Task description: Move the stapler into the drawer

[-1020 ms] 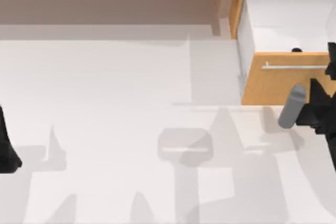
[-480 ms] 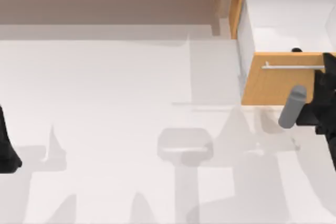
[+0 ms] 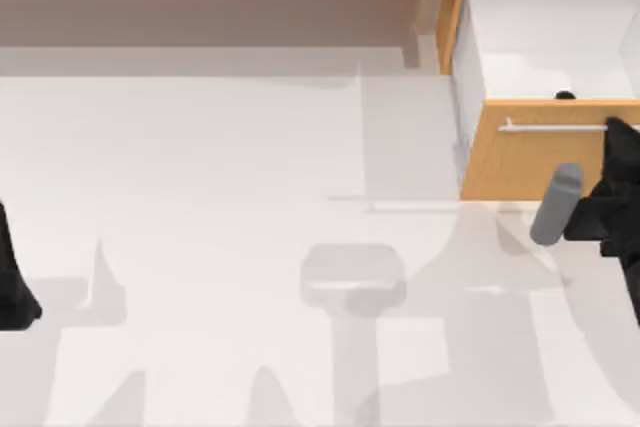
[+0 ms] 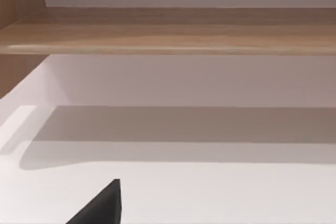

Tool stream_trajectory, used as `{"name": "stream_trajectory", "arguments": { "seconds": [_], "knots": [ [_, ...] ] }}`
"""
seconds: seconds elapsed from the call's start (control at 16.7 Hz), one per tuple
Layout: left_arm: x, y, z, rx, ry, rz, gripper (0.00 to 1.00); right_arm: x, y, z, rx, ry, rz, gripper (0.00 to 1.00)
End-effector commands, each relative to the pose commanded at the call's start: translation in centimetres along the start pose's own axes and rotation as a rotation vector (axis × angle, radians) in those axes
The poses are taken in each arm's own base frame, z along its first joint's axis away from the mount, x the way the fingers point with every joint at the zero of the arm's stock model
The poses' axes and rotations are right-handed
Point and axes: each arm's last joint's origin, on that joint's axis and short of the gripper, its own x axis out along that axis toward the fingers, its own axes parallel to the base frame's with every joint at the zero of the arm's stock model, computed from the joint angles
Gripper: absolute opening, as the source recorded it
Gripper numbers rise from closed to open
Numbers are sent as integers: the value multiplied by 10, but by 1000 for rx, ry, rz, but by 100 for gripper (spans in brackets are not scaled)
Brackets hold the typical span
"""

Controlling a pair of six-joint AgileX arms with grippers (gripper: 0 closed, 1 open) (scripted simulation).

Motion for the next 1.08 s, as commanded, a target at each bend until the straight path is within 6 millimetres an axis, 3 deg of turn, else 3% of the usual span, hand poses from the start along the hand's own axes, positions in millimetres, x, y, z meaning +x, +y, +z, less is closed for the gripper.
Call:
{"name": "stream_trajectory", "arguments": {
  "seconds": [0.42, 0.84, 1.08],
  "knots": [
    [0, 0, 0, 0, 0, 0, 100, 4, 1, 0, 2, 2, 7, 0],
    [0, 0, 0, 0, 0, 0, 100, 57, 1, 1, 1, -1, 6, 0],
    [0, 0, 0, 0, 0, 0, 100, 63, 1, 0, 1, -1, 6, 0]
  ]
}}
